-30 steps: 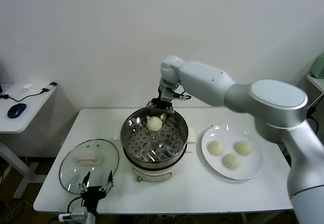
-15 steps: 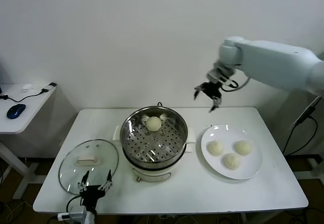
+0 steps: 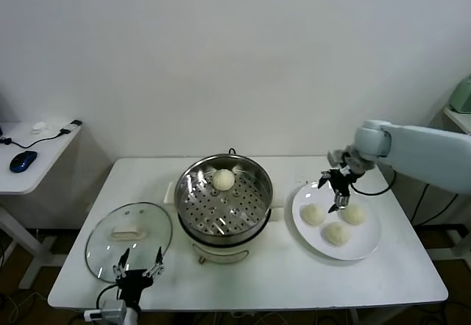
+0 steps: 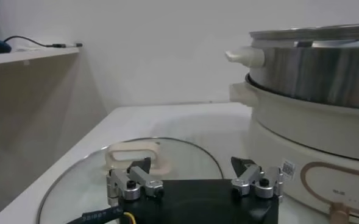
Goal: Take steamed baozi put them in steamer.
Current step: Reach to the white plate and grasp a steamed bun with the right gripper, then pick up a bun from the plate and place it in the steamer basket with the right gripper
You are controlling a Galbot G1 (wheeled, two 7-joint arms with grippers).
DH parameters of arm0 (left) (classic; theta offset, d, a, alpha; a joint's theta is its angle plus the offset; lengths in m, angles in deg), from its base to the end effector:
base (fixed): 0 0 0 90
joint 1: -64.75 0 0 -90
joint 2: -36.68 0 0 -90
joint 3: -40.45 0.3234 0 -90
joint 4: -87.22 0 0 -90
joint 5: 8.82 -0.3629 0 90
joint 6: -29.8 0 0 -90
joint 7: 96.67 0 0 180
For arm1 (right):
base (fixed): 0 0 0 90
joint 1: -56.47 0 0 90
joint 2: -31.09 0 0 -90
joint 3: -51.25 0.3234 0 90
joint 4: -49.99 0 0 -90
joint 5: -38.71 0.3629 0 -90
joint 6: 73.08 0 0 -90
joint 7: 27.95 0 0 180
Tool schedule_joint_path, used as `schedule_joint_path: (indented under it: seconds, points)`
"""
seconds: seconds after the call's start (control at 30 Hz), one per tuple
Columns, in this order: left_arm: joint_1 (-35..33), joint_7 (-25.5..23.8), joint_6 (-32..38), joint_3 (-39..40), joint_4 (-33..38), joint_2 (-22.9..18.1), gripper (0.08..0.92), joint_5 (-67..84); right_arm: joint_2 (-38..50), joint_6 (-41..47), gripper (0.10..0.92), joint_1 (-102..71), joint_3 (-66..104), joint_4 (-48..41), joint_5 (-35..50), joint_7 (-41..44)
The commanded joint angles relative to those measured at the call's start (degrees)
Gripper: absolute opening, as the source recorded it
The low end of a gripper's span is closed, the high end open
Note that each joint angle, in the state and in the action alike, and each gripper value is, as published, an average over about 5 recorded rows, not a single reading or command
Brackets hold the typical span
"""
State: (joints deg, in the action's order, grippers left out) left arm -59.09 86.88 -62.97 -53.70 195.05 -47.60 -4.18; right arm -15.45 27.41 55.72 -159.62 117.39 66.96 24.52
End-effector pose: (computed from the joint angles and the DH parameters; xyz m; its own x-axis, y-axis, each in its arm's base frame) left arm 0.1700 0.0460 -0.3653 -0.9444 -0.1015 0.3127 -0.0854 0.9942 0.0647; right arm 0.5315 -0.1096 -0.1789 -0.0926 -0.1493 0.9845 -0.9934 -0.0534 -0.1015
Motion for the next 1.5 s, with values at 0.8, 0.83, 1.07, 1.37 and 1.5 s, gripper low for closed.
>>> schedule_joint_path:
  seconds: [0.8,0.83,1.07,1.37,1.5]
  points:
    - [-0.35,0.35,1.06,0.41,-0.64,-0.18,0.823,-0.72,-4.96,5.97,0.743,-16.01,14.73,-9.22,-5.82,-3.2]
    - [-0.36,0.36,1.06,0.39,-0.6,-0.17,0.823,-0.7,-4.82,5.92,0.725,-15.75,14.66,-9.02,-5.79,-2.98]
    - [-0.35,0.39,0.99,0.31,-0.33,-0.16,0.823,-0.65,-2.75,4.4,0.645,-11.13,14.25,-6.91,-3.89,-0.42]
    - [-0.24,0.38,0.91,0.7,-0.28,-0.41,0.823,-0.78,-3.23,3.06,0.645,15.98,-0.32,-1.24,13.28,3.59]
    - [-0.22,0.33,0.77,0.88,-0.19,-0.41,0.823,-0.8,-7.39,6.38,0.645,24.65,-3.28,3.88,24.12,0.68]
